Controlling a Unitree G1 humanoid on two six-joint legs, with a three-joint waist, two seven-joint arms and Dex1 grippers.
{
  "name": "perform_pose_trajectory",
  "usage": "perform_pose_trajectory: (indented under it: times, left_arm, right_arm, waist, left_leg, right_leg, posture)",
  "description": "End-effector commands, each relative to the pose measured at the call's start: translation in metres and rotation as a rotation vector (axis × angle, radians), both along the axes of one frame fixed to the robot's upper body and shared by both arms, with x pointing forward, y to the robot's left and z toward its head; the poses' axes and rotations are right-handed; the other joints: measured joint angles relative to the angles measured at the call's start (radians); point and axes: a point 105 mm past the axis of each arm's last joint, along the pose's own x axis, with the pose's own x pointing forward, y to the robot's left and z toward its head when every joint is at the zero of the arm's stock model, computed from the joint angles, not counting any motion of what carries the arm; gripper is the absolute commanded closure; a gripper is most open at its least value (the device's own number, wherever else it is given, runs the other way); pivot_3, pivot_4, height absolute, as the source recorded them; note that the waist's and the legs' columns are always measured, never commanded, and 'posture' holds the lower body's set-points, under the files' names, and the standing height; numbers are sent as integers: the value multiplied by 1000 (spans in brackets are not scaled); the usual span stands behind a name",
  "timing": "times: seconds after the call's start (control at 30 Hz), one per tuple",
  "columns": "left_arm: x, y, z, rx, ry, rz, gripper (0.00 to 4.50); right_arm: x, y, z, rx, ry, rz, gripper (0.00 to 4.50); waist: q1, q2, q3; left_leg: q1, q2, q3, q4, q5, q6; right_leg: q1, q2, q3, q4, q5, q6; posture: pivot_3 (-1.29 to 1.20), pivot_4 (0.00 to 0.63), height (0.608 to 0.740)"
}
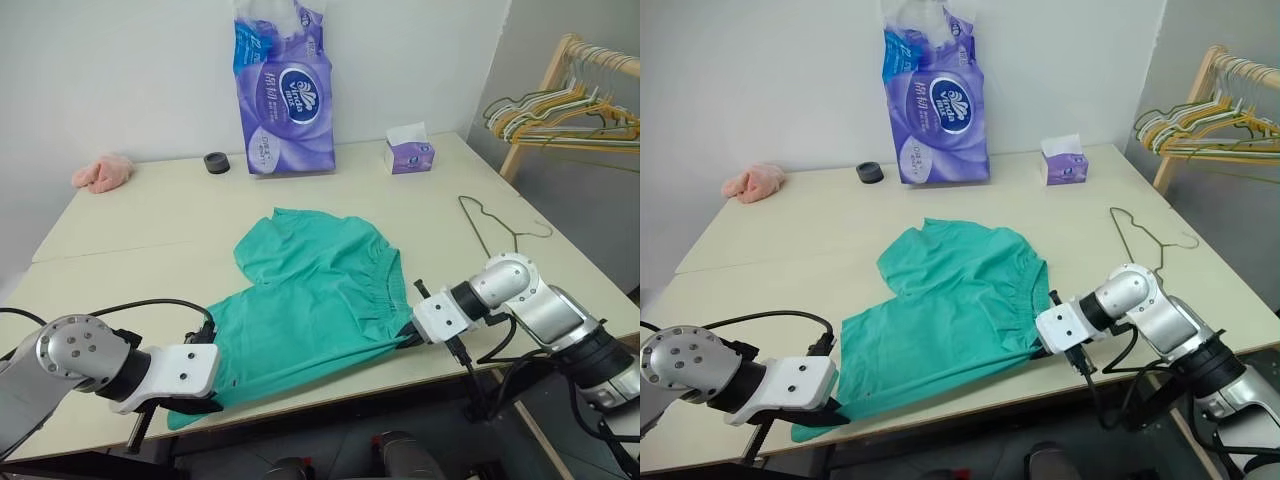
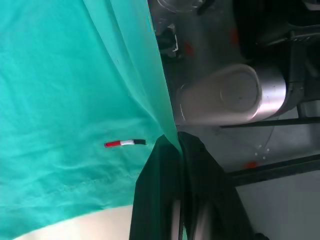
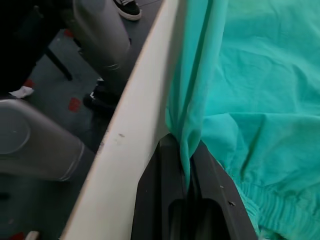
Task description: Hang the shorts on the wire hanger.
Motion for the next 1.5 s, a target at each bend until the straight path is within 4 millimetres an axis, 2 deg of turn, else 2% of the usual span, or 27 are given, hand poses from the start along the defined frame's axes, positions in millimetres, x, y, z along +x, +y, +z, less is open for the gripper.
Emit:
perform_pose_trajectory:
  times: [0.03,0.2,0.27,0.3,0.4,0.57,0.7,0.83,0.87,0.93,1.0,1.1,1.17,1.27,1.37,1.5]
  left_arm:
    - [3,5,2,28,-16,11,4487]
    - [0,3,-1,22,-15,-25,4487]
    - [-5,-3,-2,-15,13,-15,4487]
    - [-5,-6,-1,-36,21,7,4500]
    - [-3,-8,0,-57,15,31,3868]
    - [-9,-11,5,-94,66,39,2381]
    - [-13,-12,11,-126,90,41,1176]
    - [9,-24,32,-294,0,126,36]
    - [15,-26,37,-328,-26,147,36]
    - [47,-33,55,-469,-180,264,36]
    - [68,-37,67,-555,-262,350,36]
    - [91,-52,64,-583,-414,375,36]
    - [102,-59,67,-635,-448,407,36]
    - [106,-69,68,-678,-437,407,36]
    - [105,-73,65,-677,-424,382,36]
    - [110,-73,65,-658,-417,347,36]
  right_arm:
    - [-6,-2,6,-22,13,-8,4500]
    - [-20,0,3,-39,46,51,4500]
    - [-16,0,5,-43,42,41,4500]
    - [-15,-1,6,-47,47,40,4045]
    - [-14,-6,12,-63,52,44,3210]
    - [-26,-13,23,-81,117,79,1481]
    - [-32,-5,38,12,176,74,96]
    - [-7,10,68,231,214,-106,0]
    - [-1,11,74,271,212,-145,0]
    - [26,11,89,403,174,-291,0]
    - [44,8,96,480,138,-392,0]
    - [108,-41,88,612,-99,-840,0]
    - [129,-66,86,663,-191,-1030,0]
    - [150,-95,82,725,-225,-1264,0]
    - [169,-138,70,732,-307,-1550,0]
    - [175,-167,46,653,-314,-1723,0]
  waist:
    - [2,0,0]
    - [4,1,1]
    - [4,1,1]
    - [4,1,1]
    - [4,1,2]
    - [4,1,3]
    - [3,1,3]
    - [5,1,4]
    - [5,1,3]
    - [9,2,3]
    - [15,1,3]
    - [18,0,1]
    - [23,0,1]
    - [23,0,1]
    - [2,1,2]
    - [-22,1,2]
  left_leg:
    - [0,0,0,0,0,0]
    - [0,0,0,0,0,0]
    - [0,0,0,0,0,0]
    - [0,1,0,0,0,-1]
    - [0,1,0,0,0,-1]
    - [0,1,0,0,0,-1]
    - [0,1,0,-1,0,-1]
    - [0,2,0,-1,0,-1]
    - [-1,2,-1,-1,0,-1]
    - [-1,1,-1,0,0,-1]
    - [0,1,-5,0,0,-1]
    - [0,0,-6,0,0,-1]
    - [-1,-1,-4,0,0,-2]
    - [-3,-2,0,-1,0,-2]
    - [-3,-1,1,-1,0,-2]
    - [-3,-1,5,-1,0,-2]
  right_leg:
    - [0,0,0,0,0,0]
    - [0,0,0,-1,0,0]
    - [0,0,0,-1,0,0]
    - [0,0,0,-1,0,0]
    - [0,0,0,-1,0,0]
    - [0,0,0,-2,0,0]
    - [0,0,0,-2,0,0]
    - [0,0,0,-3,0,0]
    - [0,0,-1,-3,0,0]
    - [1,0,-1,-4,0,0]
    - [5,-1,-5,-10,4,0]
    - [6,-1,-4,-11,7,-5]
    - [5,-3,-3,-12,8,-3]
    - [3,-3,0,-12,9,-3]
    - [2,-3,2,-11,9,-3]
    - [1,-2,5,-12,9,-3]
  posture:
    - [-165,50,740]
    - [-161,50,740]
    - [-161,48,740]
    - [-161,48,740]
    - [-159,47,740]
    - [-160,43,740]
    - [-161,39,740]
    - [-161,39,740]
    - [-166,36,740]
    - [-166,36,740]
    - [-166,36,740]
    - [-176,36,740]
    - [-181,37,740]
    - [-204,40,740]
    - [-216,43,740]
    - [-225,44,740]
